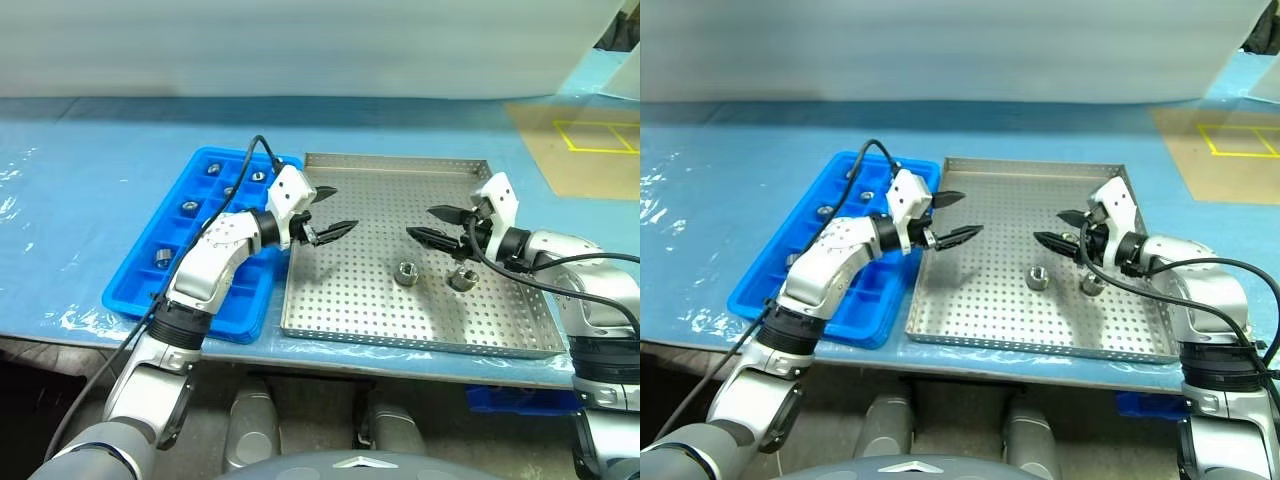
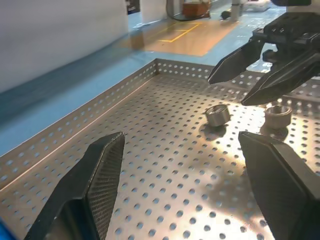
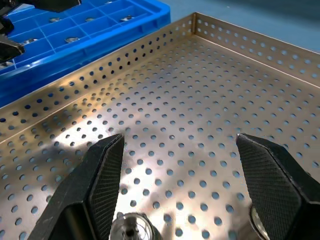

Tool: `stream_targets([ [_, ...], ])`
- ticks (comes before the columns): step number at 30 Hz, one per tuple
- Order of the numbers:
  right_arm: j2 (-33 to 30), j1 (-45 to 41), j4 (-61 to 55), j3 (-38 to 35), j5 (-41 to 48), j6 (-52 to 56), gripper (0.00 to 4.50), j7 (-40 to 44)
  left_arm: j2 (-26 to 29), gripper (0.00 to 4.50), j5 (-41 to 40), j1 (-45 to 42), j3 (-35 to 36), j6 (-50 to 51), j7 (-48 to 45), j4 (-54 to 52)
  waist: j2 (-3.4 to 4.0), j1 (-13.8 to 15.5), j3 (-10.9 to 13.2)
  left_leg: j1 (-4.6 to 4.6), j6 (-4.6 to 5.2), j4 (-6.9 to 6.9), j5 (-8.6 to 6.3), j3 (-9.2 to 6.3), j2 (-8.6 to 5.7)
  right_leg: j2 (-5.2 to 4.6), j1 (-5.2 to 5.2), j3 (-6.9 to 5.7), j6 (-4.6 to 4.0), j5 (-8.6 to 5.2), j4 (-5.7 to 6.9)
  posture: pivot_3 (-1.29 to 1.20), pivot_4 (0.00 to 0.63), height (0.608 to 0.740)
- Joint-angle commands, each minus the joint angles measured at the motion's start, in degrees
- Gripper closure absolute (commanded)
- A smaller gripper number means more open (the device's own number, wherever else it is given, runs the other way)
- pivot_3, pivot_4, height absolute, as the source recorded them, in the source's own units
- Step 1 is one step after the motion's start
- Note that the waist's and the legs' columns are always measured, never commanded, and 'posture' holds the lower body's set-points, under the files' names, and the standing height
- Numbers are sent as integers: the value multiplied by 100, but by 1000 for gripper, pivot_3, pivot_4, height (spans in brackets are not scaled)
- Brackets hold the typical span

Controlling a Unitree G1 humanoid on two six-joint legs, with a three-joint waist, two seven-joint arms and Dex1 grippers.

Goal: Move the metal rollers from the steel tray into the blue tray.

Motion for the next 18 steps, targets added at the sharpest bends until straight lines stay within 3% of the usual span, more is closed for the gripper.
stream_targets([
  [1,-292,332,-551,-510,345,214,879,-15,-152,700,46,-334,-194,-203,-315,323,0,-8,0,0,2,0,-1,1,0,0,0,0,0,0,-1,-84,150,740],
  [10,-559,1175,-1261,-1099,705,543,879,-239,-525,700,296,-906,-589,-477,-1040,1399,5,-185,-2,51,60,-10,-35,15,-4,-6,92,1,38,11,-98,-192,150,740],
  [18,-655,1763,-1830,-1527,1109,906,879,-420,-1056,700,520,-1309,-731,-707,-1310,2302,6,-311,-3,46,118,-9,-68,95,-22,-44,100,5,56,36,-171,-253,150,740],
])
